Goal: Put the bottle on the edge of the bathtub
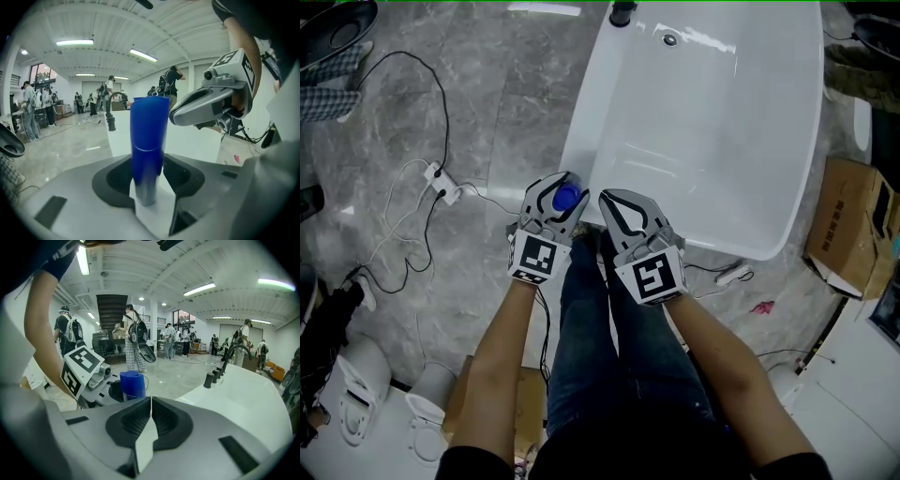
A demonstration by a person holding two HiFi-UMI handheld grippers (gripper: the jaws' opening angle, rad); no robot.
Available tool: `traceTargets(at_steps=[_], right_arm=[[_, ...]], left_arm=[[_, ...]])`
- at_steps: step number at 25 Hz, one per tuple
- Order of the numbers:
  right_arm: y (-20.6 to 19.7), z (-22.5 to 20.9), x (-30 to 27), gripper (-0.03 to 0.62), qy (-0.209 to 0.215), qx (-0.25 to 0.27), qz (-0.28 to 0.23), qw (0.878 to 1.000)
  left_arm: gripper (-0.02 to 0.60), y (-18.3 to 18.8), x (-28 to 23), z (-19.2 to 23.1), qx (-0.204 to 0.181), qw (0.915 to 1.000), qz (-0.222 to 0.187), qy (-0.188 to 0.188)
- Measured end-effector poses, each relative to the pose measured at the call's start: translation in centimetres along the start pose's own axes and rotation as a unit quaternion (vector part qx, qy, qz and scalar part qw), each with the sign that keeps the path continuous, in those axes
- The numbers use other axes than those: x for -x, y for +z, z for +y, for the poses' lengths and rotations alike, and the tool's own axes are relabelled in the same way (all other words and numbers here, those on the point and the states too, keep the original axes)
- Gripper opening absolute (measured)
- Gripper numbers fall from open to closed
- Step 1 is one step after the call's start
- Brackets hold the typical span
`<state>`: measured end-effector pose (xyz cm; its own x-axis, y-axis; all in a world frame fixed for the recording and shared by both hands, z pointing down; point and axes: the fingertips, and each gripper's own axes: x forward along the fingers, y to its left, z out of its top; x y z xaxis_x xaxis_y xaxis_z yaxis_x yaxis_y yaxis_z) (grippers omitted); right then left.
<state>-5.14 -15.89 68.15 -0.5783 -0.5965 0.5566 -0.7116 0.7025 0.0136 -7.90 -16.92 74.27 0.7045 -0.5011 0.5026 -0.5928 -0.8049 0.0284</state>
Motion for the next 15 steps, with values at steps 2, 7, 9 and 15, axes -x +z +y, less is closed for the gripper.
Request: traceTargets(at_steps=[2,7,9,15], right_arm=[[0.6,0.2,0.7,0.029,-0.004,0.003,-0.001,1.0],[2.7,-0.1,3.0,0.029,-0.023,-0.014,-0.017,0.999],[4.0,-0.3,4.1,0.029,-0.036,-0.018,-0.026,0.999],[8.9,-0.2,8.6,0.029,-0.06,-0.022,-0.064,0.996]], left_arm=[[0.197,-0.1,0.4,-0.4,0.009,0.9999,0.006,-0.008],[0.253,0.5,2.2,-0.2,0.032,0.9991,0.024,0.011],[0.258,1.5,4.0,0.0,0.051,0.9983,0.014,0.026],[0.248,7.3,12.5,-0.2,0.072,0.992,-0.025,0.101]])
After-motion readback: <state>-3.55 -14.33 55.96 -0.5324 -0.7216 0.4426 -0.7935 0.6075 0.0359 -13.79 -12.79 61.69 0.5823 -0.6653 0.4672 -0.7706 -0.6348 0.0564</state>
